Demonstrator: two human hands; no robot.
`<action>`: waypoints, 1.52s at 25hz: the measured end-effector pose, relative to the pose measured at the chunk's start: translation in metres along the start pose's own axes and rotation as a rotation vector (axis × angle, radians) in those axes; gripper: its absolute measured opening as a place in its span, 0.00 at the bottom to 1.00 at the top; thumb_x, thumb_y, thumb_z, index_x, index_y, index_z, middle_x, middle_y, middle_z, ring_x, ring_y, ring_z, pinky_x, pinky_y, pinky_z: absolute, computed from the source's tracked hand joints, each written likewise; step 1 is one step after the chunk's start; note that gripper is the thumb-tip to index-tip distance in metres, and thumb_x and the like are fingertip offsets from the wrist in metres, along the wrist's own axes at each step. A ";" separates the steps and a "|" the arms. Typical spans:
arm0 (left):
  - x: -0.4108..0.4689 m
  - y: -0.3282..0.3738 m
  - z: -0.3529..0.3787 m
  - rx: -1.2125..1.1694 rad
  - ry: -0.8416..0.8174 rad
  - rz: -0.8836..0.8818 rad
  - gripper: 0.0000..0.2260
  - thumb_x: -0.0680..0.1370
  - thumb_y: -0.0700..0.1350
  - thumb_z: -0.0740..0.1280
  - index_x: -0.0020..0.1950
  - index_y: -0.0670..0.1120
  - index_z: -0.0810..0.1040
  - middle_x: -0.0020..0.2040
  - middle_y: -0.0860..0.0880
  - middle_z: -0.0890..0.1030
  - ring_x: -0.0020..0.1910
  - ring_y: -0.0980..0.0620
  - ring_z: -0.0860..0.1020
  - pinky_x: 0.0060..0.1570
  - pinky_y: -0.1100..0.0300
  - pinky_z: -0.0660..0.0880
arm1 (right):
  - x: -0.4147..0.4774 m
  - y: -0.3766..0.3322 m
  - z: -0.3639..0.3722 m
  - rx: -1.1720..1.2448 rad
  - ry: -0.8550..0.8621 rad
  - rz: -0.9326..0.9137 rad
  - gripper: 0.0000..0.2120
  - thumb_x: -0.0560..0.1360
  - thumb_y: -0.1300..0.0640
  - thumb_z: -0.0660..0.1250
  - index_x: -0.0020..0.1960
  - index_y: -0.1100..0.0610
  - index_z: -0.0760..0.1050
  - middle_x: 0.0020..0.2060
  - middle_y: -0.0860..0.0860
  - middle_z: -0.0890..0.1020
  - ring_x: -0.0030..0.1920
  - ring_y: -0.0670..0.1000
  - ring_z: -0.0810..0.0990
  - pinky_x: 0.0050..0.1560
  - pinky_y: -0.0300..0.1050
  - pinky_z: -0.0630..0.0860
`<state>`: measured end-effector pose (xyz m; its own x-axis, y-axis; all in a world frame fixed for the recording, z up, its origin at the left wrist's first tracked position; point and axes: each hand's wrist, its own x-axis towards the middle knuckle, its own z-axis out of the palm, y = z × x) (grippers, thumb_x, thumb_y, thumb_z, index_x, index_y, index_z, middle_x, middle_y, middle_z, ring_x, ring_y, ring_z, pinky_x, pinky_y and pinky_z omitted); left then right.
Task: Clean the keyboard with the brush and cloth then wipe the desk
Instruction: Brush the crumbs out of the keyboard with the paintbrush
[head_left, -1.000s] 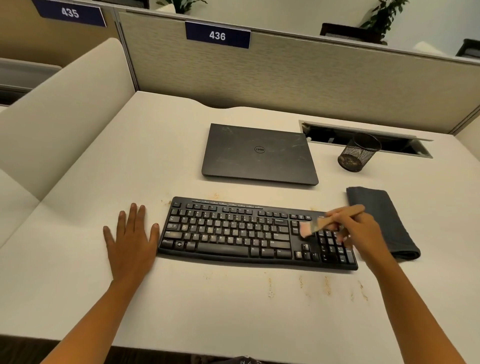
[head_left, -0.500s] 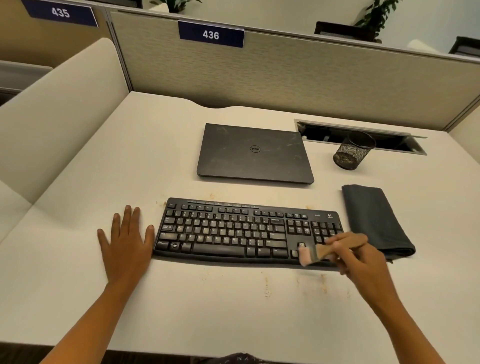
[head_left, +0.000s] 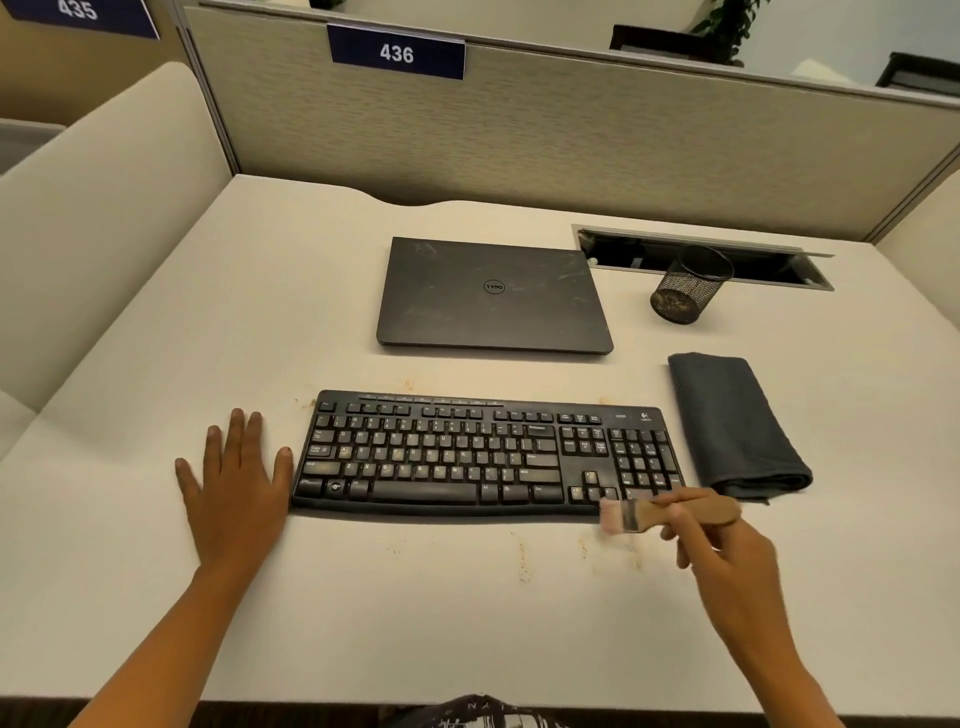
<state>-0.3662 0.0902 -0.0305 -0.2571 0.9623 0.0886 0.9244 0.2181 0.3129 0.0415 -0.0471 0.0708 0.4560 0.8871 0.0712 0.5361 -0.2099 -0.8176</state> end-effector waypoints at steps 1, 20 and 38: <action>0.000 0.000 0.000 0.002 0.001 0.000 0.26 0.83 0.52 0.56 0.80 0.47 0.57 0.80 0.49 0.55 0.79 0.46 0.51 0.74 0.41 0.43 | 0.002 0.005 -0.006 -0.075 0.099 0.025 0.09 0.79 0.60 0.63 0.42 0.51 0.78 0.33 0.46 0.80 0.35 0.51 0.79 0.31 0.39 0.73; 0.000 -0.001 0.000 0.008 -0.005 -0.002 0.25 0.83 0.52 0.56 0.79 0.47 0.57 0.80 0.48 0.56 0.79 0.46 0.52 0.74 0.41 0.44 | 0.057 -0.019 -0.027 -0.370 0.030 0.043 0.15 0.81 0.51 0.59 0.37 0.53 0.73 0.30 0.50 0.76 0.34 0.53 0.75 0.34 0.45 0.68; 0.000 -0.001 0.000 0.015 -0.005 0.005 0.25 0.83 0.52 0.56 0.79 0.47 0.58 0.80 0.48 0.56 0.79 0.46 0.53 0.74 0.40 0.45 | 0.018 -0.017 0.010 -0.269 0.167 -0.009 0.16 0.81 0.53 0.59 0.37 0.58 0.72 0.28 0.50 0.76 0.29 0.49 0.75 0.27 0.43 0.67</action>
<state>-0.3675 0.0895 -0.0311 -0.2513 0.9641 0.0859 0.9299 0.2159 0.2979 0.0331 -0.0235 0.0803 0.5488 0.8142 0.1894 0.6996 -0.3233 -0.6373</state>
